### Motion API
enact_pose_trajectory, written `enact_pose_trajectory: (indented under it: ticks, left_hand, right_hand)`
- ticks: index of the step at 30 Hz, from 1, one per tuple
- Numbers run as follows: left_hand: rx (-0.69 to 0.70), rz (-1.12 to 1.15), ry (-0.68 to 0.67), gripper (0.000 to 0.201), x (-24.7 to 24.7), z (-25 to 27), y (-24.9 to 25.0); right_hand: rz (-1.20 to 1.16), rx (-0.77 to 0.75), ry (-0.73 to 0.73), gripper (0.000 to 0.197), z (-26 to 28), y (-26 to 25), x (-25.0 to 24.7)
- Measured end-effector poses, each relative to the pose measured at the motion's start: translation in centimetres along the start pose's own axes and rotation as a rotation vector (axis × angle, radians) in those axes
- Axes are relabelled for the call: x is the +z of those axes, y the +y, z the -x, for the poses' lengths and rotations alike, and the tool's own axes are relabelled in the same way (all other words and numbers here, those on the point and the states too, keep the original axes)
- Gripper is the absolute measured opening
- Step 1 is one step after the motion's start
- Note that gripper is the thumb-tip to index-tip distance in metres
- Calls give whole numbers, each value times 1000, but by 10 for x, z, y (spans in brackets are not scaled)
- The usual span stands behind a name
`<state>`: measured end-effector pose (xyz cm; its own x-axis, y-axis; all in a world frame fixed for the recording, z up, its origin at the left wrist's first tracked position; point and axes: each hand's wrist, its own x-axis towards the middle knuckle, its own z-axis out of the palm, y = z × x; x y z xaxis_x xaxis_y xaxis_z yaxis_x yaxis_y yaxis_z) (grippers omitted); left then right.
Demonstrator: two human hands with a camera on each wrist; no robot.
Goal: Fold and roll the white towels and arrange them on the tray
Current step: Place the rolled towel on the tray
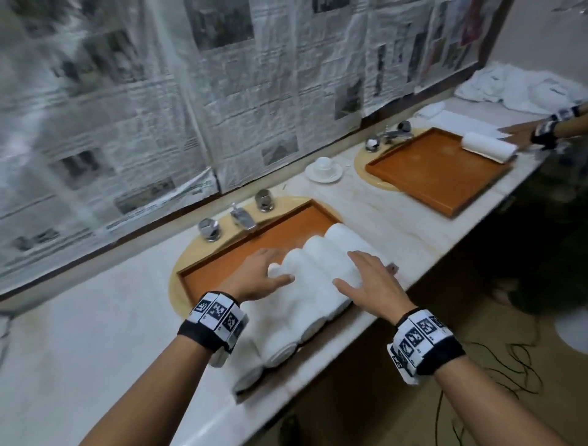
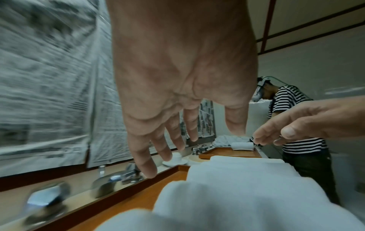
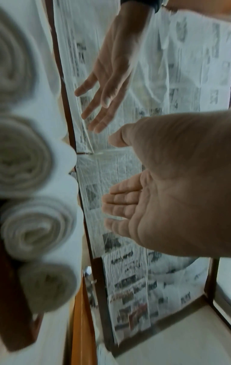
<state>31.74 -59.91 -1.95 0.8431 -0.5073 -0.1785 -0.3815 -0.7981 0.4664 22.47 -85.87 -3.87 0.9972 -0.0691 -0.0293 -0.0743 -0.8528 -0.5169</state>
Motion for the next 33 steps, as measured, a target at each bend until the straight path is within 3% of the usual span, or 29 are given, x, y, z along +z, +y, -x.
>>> enact_pose_trajectory:
  ticks: [17,27,33]
  left_hand:
    - [-549,112,274,69,-7,273,-121]
    - [-736,168,382,69,-20,383,-178]
    - [-793,211,443,69,-30,444,-242]
  right_hand:
    - [-4,-620,-274,77,29,-203,104]
    - [-18,-810,-422,74,61,-311,178]
    - [23,-860,-489,73,76,-390,230]
